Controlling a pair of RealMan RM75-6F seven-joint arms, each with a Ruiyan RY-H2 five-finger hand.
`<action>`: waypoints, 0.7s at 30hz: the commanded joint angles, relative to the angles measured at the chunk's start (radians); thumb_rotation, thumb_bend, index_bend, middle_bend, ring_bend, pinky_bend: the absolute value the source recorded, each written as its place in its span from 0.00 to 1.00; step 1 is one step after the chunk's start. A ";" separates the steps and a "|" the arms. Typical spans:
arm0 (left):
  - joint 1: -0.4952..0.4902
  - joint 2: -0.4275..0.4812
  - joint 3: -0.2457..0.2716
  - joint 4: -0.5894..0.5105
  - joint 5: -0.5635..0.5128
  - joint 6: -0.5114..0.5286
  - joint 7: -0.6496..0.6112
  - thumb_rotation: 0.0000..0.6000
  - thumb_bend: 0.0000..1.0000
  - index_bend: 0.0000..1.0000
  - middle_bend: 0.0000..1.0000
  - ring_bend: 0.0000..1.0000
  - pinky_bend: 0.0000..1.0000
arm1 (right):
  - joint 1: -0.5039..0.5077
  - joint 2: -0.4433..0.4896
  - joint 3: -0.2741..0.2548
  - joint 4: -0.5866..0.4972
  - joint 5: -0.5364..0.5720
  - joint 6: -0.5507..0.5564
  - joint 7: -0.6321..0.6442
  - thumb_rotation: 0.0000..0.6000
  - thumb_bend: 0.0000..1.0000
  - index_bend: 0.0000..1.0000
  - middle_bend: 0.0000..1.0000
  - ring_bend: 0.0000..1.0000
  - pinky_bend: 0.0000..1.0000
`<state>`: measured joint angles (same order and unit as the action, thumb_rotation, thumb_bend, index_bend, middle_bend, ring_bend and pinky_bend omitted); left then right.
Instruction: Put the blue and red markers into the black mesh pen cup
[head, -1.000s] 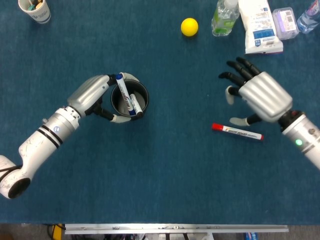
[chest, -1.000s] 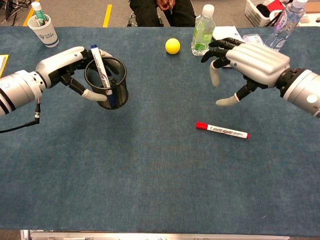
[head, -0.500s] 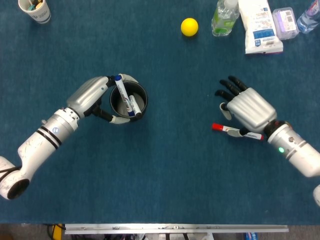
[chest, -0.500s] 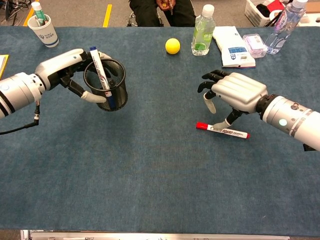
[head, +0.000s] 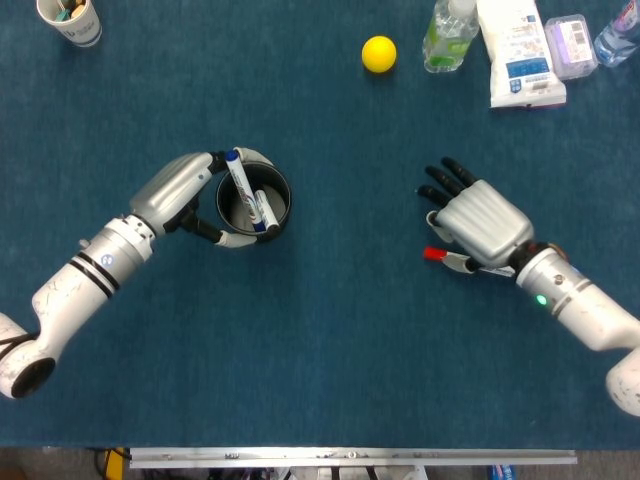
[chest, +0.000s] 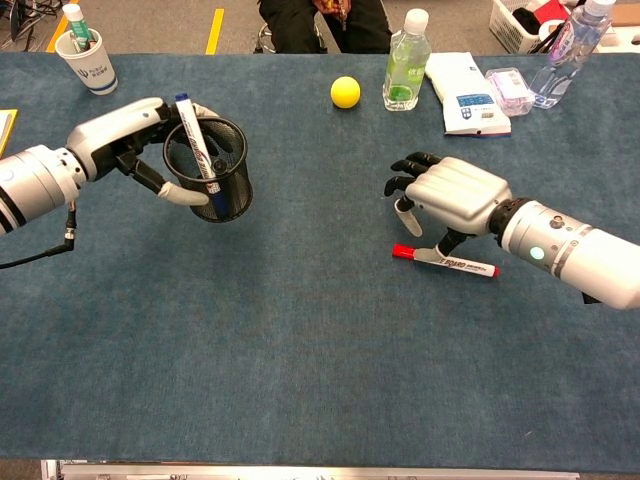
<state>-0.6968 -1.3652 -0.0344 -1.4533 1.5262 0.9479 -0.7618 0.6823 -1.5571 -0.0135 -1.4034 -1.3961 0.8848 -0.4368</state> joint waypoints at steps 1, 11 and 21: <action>0.001 0.001 0.001 0.003 0.001 0.004 -0.004 1.00 0.15 0.32 0.33 0.29 0.25 | 0.015 -0.004 0.001 -0.009 0.002 -0.019 -0.037 1.00 0.21 0.62 0.19 0.02 0.01; 0.008 0.007 0.007 0.014 0.006 0.014 -0.023 1.00 0.15 0.32 0.33 0.29 0.25 | 0.026 -0.003 -0.005 -0.024 0.004 -0.027 -0.117 1.00 0.26 0.61 0.14 0.00 0.01; 0.006 0.006 0.009 0.018 0.010 0.017 -0.027 1.00 0.15 0.32 0.33 0.29 0.25 | 0.033 -0.012 -0.008 -0.020 0.027 -0.046 -0.157 1.00 0.28 0.56 0.11 0.00 0.01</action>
<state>-0.6904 -1.3597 -0.0252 -1.4352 1.5367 0.9648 -0.7885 0.7155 -1.5691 -0.0209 -1.4236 -1.3700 0.8387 -0.5946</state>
